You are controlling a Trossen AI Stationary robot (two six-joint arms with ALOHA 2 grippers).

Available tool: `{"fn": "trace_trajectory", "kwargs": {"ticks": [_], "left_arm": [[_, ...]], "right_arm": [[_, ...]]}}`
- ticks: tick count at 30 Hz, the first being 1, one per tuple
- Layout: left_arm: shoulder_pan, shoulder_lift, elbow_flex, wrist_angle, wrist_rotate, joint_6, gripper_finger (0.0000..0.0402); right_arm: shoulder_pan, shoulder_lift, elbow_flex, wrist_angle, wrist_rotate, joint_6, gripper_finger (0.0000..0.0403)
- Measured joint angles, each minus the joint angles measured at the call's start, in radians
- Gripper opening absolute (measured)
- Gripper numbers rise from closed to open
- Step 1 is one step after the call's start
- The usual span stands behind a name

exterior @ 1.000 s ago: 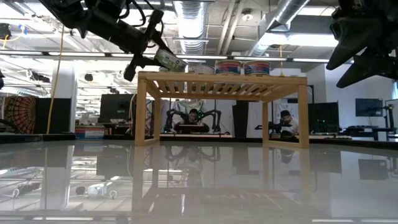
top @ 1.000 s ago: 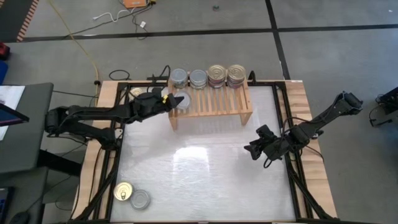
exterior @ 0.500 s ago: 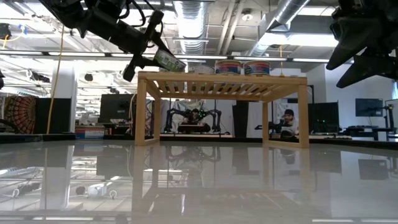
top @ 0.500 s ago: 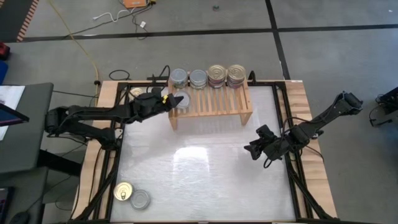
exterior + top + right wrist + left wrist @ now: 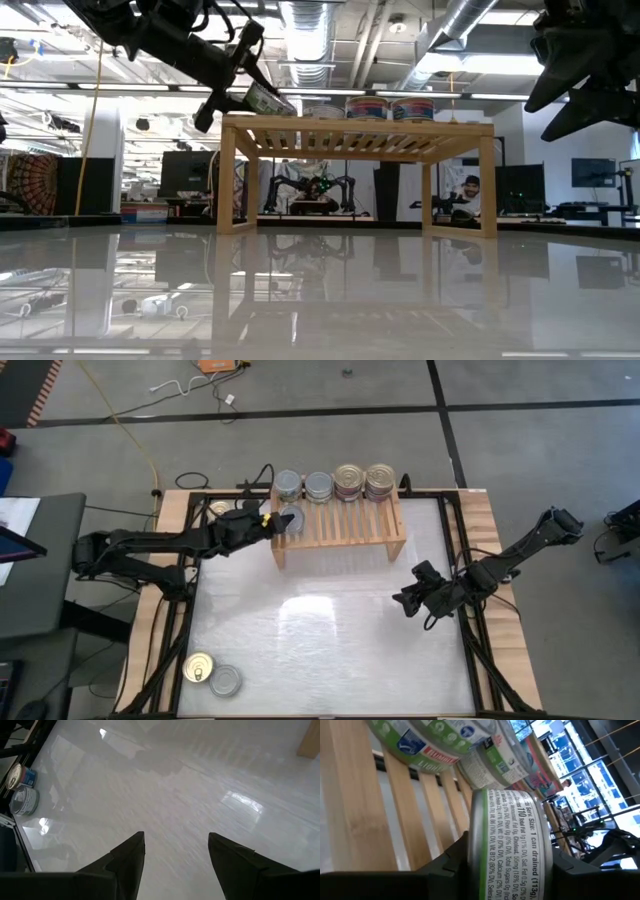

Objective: Stack canned seafood by type on shelf
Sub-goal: Put the green tuna can on the shelf

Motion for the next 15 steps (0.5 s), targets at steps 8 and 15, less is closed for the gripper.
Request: {"fn": "trace_trajectory", "kwargs": {"ticks": [8, 15], "left_arm": [[0.0, -0.001, 0.001, -0.047, 0.001, -0.038, 0.0204], [0.0, -0.009, 0.001, -0.019, 0.002, 0.068, 0.0215]], "right_arm": [[0.0, 0.0, 0.0, 0.0, 0.0, 0.0, 0.0244], [0.0, 0.0, 0.0, 0.0, 0.0, -0.001, 0.0244]]}}
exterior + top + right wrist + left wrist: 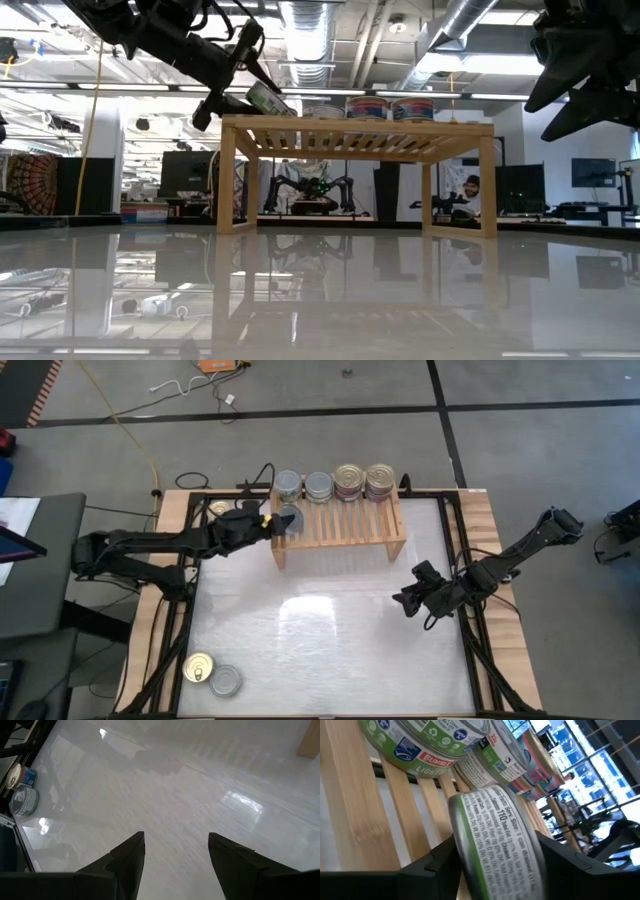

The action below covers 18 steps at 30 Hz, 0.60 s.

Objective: Stack canned seafood by type on shelf
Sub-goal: Put the green tuna can on the shelf

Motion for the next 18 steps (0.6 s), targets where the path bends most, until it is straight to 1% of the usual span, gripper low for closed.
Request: {"fn": "trace_trajectory", "kwargs": {"ticks": [11, 15, 18], "left_arm": [[0.0, 0.0, 0.0, -0.006, 0.001, 0.166, 0.0216], [0.0, 0.0, 0.0, -0.009, 0.001, 0.189, 0.0216], [-0.001, -0.022, 0.0, -0.045, -0.003, 0.2, 0.0216]], "right_arm": [[0.0, 0.0, 0.0, 0.0, 0.0, -0.001, 0.0244], [0.0, 0.0, 0.0, 0.0, 0.0, -0.001, 0.0244], [0.0, 0.0, 0.0, 0.0, 0.0, -0.001, 0.0244]]}}
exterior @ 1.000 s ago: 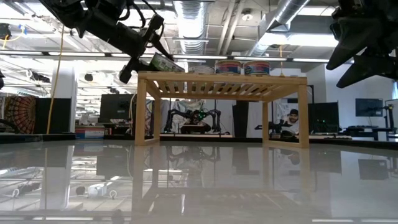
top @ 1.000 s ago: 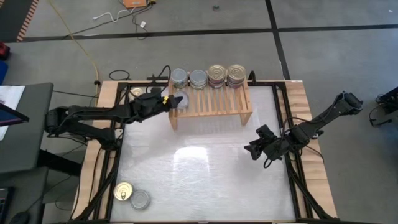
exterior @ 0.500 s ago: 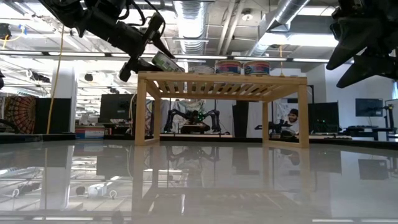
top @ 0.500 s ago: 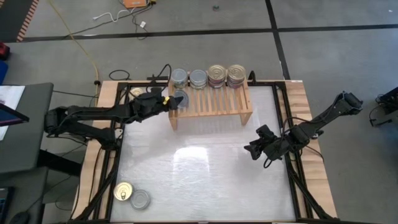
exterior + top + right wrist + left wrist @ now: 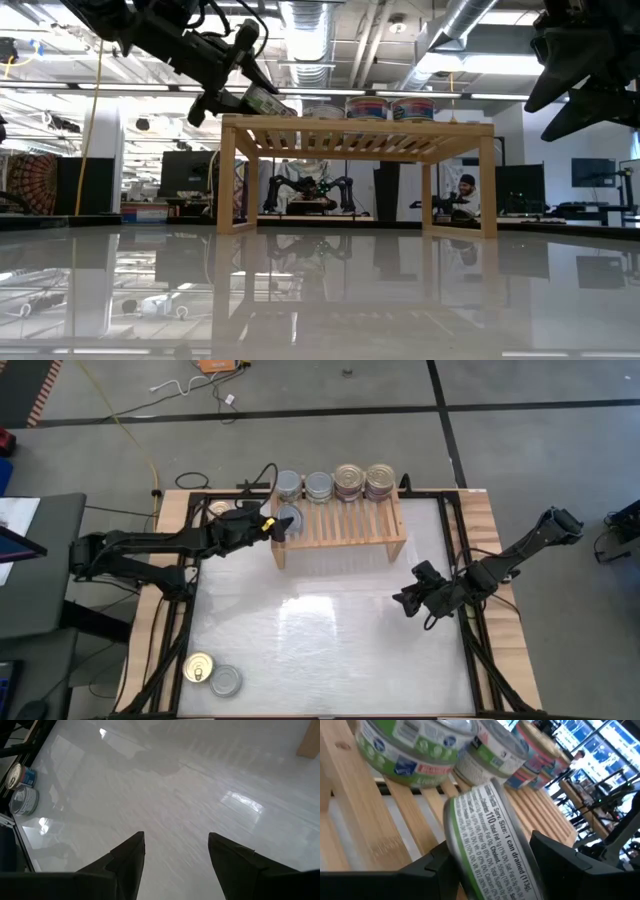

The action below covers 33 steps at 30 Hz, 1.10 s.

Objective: Stack canned seafood by type on shelf
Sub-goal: Put the green tuna can on the shelf, then move the green tuna can to the center of the table

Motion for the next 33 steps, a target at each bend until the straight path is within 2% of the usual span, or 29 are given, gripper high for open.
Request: {"fn": "trace_trajectory", "kwargs": {"ticks": [9, 14, 22, 33], "left_arm": [[0.0, -0.108, 0.0, -0.128, -0.052, 0.025, 0.0216], [0.0, -0.104, 0.0, -0.155, -0.051, 0.017, 0.0216], [0.001, -0.051, 0.001, -0.174, 0.019, -0.034, 0.0216], [0.003, -0.084, 0.0, -0.134, -0.072, 0.01, 0.0216]], "right_arm": [[-0.001, 0.0, 0.0, 0.0, 0.0, 0.0, 0.0244], [-0.017, 0.0, 0.0, 0.0, 0.0, 0.0, 0.0244], [-0.044, 0.0, 0.0, 0.001, 0.0, 0.0, 0.0244], [-0.046, 0.0, 0.0, 0.021, 0.0, -0.001, 0.0244]]}}
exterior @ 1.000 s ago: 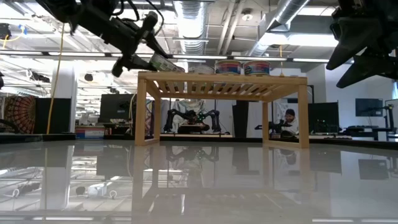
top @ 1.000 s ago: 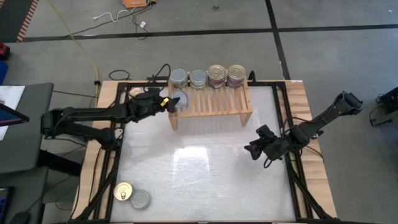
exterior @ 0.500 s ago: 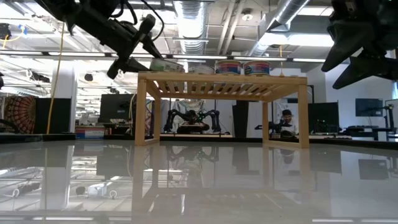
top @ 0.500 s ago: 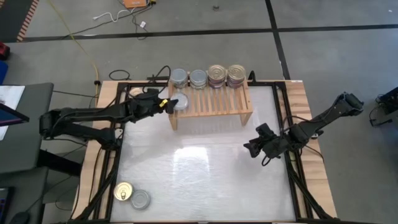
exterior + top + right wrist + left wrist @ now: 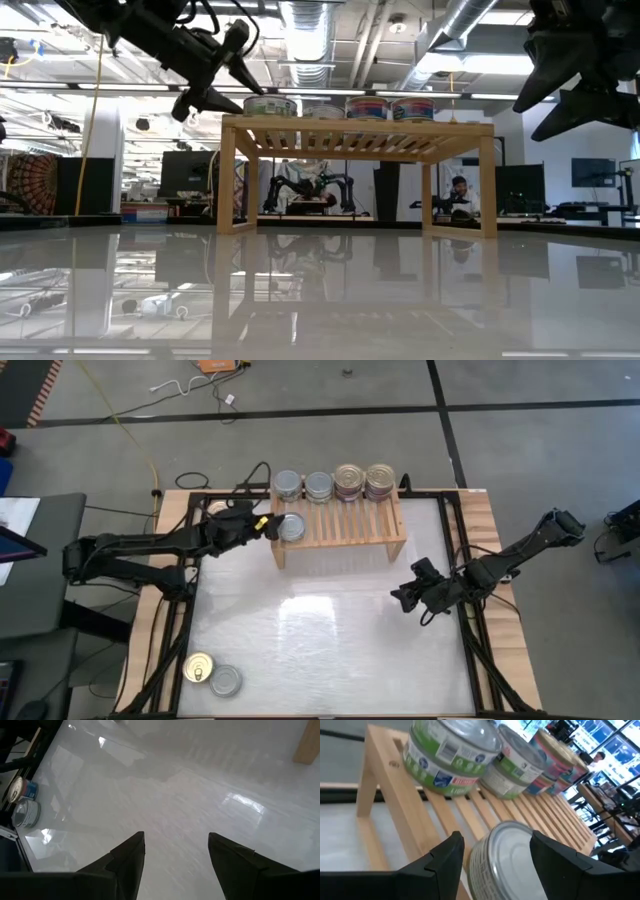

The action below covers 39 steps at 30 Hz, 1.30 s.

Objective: Stack canned seafood by type on shelf
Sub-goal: Move the green tuna can to the center of the table

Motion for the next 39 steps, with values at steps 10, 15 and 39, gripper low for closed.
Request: {"fn": "trace_trajectory", "kwargs": {"ticks": [10, 15, 39], "left_arm": [[0.0, -0.044, 0.0, 0.033, 0.026, 0.068, 0.0216], [-0.001, -0.124, 0.0, -0.007, 0.075, 0.072, 0.0215], [-0.03, -0.28, 0.001, -0.556, 0.131, -0.096, 0.0187]], "right_arm": [[0.0, 0.0, 0.0, 0.001, 0.0, -0.006, 0.0244], [0.0, 0.0, 0.0, -0.001, 0.0, -0.008, 0.0244], [0.0, 0.0, 0.0, -0.002, 0.0, 0.001, 0.0244]]}}
